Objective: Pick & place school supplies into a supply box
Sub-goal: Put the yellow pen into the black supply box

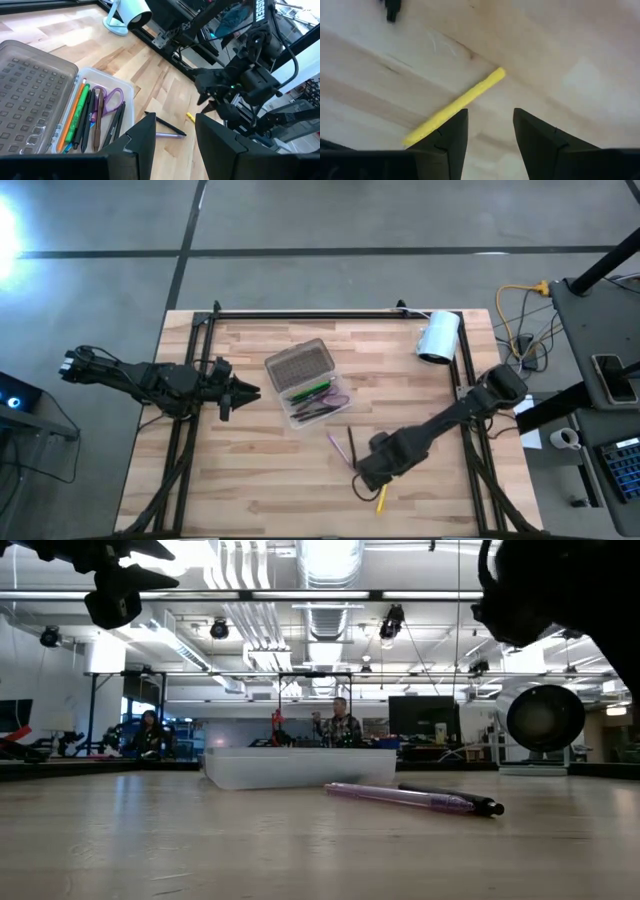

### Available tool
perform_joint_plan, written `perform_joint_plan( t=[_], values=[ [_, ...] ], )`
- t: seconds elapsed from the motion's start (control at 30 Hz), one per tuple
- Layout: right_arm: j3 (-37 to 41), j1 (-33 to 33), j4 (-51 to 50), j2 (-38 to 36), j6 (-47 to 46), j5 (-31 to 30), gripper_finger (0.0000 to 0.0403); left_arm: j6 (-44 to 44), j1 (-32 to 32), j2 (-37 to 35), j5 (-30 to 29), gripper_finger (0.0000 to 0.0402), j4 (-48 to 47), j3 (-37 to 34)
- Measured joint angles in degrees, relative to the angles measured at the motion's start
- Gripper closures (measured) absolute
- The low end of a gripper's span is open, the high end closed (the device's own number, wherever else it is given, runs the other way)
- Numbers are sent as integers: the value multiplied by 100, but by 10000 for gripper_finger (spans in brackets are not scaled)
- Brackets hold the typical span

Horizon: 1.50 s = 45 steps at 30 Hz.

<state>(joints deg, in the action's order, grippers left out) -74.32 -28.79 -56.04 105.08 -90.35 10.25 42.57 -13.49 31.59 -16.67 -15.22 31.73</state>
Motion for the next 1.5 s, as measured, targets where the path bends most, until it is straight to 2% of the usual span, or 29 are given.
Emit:
perform_joint_plan(
  t=[0.17,0.3,0.5,0.77,0.93,1.1,1.33,1.5],
  values=[
    [0,-162,321,90,-1622,206,255,-31,2,0,-3,279,2,0],
    [0,-288,792,215,-2030,248,255,-63,1,0,-8,279,0,0],
    [20,-416,868,532,-2564,222,259,-68,2,0,-9,279,-2,0],
    [-4,-429,1299,1012,-2636,382,266,-68,0,0,-7,279,-2,-11],
    [-32,-436,1170,1089,-2440,346,278,-68,2,-2,-7,279,-2,-15],
    [-40,-441,694,1097,-2001,334,306,-68,1,-2,-7,279,-2,-15],
    [-33,-444,567,1104,-1488,280,356,-68,1,-2,-7,279,-2,-15],
    [-28,-449,523,1104,-1412,218,362,-68,1,-2,-7,279,-2,-17]
  ],
)
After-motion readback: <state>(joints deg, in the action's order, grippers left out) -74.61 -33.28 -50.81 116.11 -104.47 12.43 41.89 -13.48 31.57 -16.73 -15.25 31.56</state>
